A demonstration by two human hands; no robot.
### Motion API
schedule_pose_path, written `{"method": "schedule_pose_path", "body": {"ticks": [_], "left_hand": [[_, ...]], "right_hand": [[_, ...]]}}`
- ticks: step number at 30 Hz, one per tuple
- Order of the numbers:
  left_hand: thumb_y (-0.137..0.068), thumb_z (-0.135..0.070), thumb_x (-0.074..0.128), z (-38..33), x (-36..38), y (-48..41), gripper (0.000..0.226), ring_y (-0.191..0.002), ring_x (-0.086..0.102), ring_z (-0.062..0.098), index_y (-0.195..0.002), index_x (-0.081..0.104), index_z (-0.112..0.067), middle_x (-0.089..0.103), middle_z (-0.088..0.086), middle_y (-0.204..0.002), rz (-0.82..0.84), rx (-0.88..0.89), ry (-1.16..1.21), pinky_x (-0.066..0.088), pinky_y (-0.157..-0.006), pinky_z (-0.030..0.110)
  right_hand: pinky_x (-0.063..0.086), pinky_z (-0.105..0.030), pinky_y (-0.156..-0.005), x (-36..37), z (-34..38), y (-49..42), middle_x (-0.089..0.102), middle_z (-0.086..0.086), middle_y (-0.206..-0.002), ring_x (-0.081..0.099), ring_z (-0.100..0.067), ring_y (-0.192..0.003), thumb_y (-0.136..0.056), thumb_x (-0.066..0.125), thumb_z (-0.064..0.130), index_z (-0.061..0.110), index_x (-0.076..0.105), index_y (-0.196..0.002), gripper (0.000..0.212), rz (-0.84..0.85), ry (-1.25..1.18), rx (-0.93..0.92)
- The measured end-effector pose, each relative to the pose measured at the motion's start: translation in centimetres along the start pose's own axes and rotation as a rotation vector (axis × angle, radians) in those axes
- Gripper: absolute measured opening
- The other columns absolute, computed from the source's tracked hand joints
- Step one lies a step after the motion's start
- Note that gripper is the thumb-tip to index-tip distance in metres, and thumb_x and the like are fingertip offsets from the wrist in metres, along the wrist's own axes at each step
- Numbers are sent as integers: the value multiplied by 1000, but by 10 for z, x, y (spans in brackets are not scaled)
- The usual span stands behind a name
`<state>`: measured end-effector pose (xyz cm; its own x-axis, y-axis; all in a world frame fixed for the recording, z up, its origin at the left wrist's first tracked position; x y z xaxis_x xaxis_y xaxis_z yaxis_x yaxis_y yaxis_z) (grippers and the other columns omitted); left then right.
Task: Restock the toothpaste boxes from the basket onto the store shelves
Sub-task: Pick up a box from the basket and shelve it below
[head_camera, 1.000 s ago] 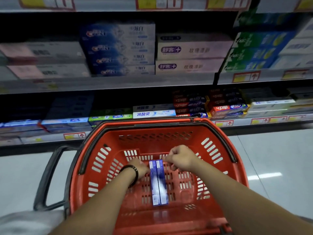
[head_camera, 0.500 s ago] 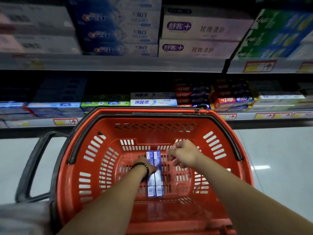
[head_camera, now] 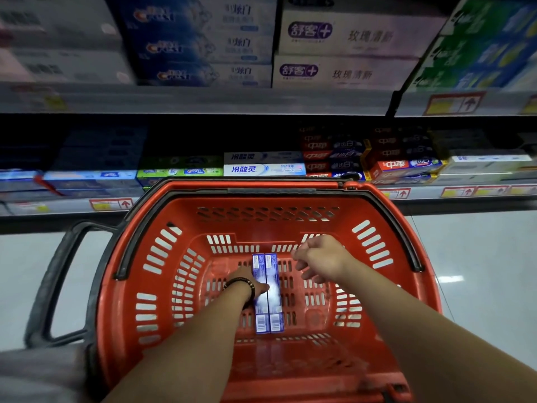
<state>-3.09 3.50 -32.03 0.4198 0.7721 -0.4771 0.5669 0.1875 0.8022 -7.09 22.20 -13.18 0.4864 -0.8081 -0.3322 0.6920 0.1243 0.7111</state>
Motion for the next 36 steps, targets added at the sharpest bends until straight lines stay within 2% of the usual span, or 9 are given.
{"method": "schedule_pose_path", "body": {"ticks": [4,9,12,15,18,22,27,32,36], "left_hand": [[-58,-50,82,7,6,-16,73,-93,72,25,-125,66,-24,74,1,-112,15,-28,41,62,-83,39],[-80,-28,83,-11,-9,23,31,-88,73,24,-109,73,-21,76,3,-100,7,-25,66,64,-81,39],[-83,-20,78,-13,-11,27,20,-84,74,24,-103,71,-18,75,6,-96,10,-42,45,66,-74,41],[-82,-15,70,-13,-14,28,22,-84,76,27,-104,73,-15,77,9,-97,0,-42,18,66,-71,44],[-83,-18,69,-14,-21,37,21,-77,71,23,-104,72,-16,75,5,-95,-21,-18,1,63,-65,34],[-84,-20,75,-15,-30,48,9,-70,70,22,-87,70,-13,75,7,-84,-26,-33,56,59,-60,30],[-76,-22,73,-19,-43,66,26,-82,78,32,-98,75,-9,78,15,-94,48,-23,116,65,-70,52],[-92,-19,72,-39,-66,109,15,-80,78,26,-102,72,-8,77,12,-94,77,66,119,65,-63,42],[-94,-20,71,-49,-80,141,12,-78,79,25,-100,71,-10,78,12,-91,103,129,148,66,-68,45]], "right_hand": [[44,-31,-57,-2,-3,-1,74,-11,-88,66,-22,-68,-102,67,21,9,67,-94,14,1,15,-4],[44,-31,-57,-1,-2,-2,73,-10,-87,66,-21,-67,-102,67,21,10,67,-93,14,0,18,-1],[43,-31,-56,-1,-2,-3,73,-10,-86,65,-23,-69,-102,67,21,10,67,-95,13,5,12,13],[44,-32,-58,-2,-2,-2,73,-9,-86,66,-22,-69,-103,67,21,9,68,-98,13,11,25,22],[43,-30,-57,-3,1,0,72,-10,-88,65,-23,-71,-103,67,20,9,68,-99,11,20,28,32],[40,-29,-55,-5,5,1,73,-12,-90,64,-24,-72,-103,67,22,4,68,-108,19,54,58,47],[41,-30,-57,-10,9,8,72,-13,-93,61,-25,-73,-103,66,25,4,68,-113,23,106,98,39],[51,-35,-63,-14,15,17,74,-11,-92,68,-25,-72,-105,64,26,6,69,-106,21,116,227,-27],[51,-37,-61,-17,27,26,77,-18,-96,68,-24,-70,-103,66,25,7,72,-101,19,69,254,-124]]}}
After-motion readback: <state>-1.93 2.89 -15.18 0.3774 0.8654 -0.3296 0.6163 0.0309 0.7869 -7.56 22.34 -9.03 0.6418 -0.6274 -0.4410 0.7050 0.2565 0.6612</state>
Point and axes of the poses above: each hand's wrist, its own y-axis away from the middle knuckle, its own x-axis out of the palm, z = x × y, the point moved 1 cm from there along -y, towards the middle knuckle
